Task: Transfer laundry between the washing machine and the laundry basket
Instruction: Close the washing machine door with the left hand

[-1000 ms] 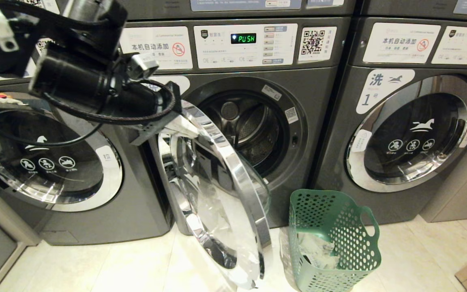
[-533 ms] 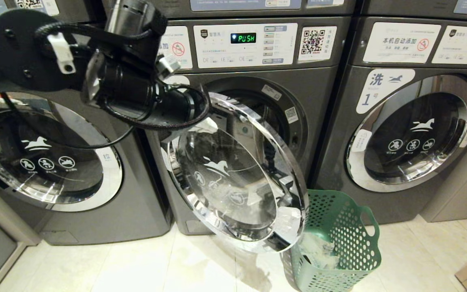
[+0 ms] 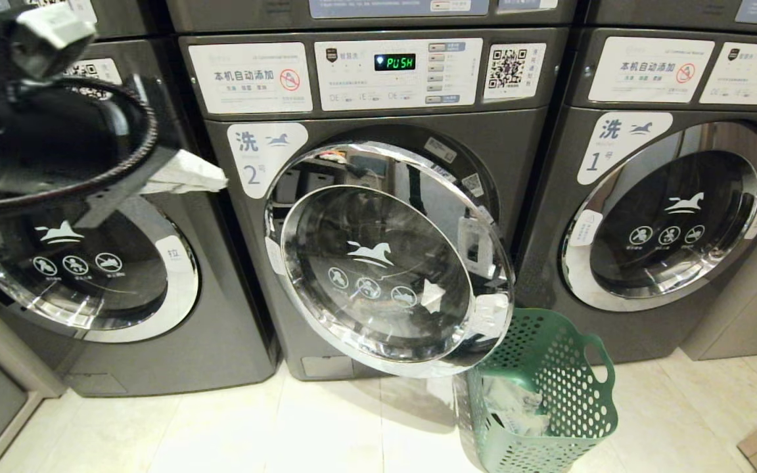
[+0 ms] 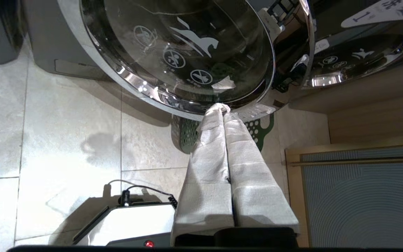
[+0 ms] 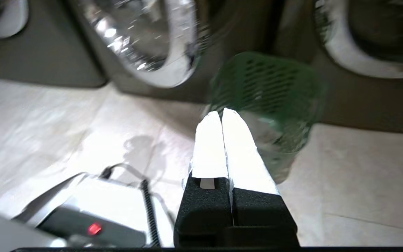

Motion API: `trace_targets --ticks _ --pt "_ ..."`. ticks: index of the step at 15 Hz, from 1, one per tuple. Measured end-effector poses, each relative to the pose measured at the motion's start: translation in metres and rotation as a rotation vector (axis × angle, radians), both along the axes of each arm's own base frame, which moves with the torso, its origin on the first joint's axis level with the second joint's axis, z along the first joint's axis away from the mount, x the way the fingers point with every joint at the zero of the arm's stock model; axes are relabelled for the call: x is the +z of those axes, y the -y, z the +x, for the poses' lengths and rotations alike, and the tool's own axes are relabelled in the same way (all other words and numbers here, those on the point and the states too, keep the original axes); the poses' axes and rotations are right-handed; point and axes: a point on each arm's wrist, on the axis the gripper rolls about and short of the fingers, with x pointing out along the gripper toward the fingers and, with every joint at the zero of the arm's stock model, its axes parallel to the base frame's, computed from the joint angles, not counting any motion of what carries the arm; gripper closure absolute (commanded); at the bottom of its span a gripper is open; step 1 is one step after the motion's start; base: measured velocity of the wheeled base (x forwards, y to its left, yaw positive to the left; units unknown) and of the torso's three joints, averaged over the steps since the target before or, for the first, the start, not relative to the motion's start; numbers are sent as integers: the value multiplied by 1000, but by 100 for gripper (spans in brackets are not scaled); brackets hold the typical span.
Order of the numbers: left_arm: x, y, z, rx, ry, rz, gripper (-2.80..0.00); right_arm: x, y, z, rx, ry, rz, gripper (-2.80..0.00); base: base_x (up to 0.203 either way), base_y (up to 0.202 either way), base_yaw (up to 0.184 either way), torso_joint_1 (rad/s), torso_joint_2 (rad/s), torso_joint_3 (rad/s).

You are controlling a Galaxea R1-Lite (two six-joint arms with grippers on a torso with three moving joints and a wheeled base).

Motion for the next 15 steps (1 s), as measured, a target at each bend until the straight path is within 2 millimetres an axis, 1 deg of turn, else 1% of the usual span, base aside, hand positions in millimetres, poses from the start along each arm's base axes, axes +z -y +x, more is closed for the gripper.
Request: trace_targets --ticks 1,2,3,4,5,6,8,9,10,11,13,15 --pt "2 -9 -13 22 18 -7 0 13 -1 18 45 -63 9 0 0 0 0 0 0 0" --pt "4 -17 -24 50 35 -19 0 23 -3 43 88 -133 18 0 0 0 0 0 0 0" --pt "5 -23 -32 69 46 -34 0 31 -5 71 123 -191 24 0 0 0 0 0 0 0" --pt "7 -28 -37 82 56 -45 0 35 -8 104 160 -254 28 0 0 0 0 0 0 0" --pt "8 -31 -41 88 64 -51 0 36 -13 140 199 -304 32 0 0 0 0 0 0 0" --pt "9 -33 -44 90 69 -54 0 33 -21 174 240 -350 34 0 0 0 0 0 0 0" --pt "10 -36 -47 94 77 -59 0 24 -46 241 346 -390 38 0 0 0 0 0 0 0" --pt "10 -36 -48 94 76 -59 0 20 -62 266 414 -384 44 0 0 0 0 0 0 0" --pt "10 -36 -48 95 77 -59 0 14 -81 285 500 -384 52 0 0 0 0 0 0 0" --pt "9 -36 -47 96 74 -57 0 5 -95 297 564 -400 59 0 0 0 0 0 0 0" --pt "8 -34 -44 95 68 -53 0 -15 -110 311 607 -450 57 0 0 0 0 0 0 0" --pt "6 -33 -42 94 57 -47 0 -28 -118 324 613 -460 50 0 0 0 0 0 0 0"
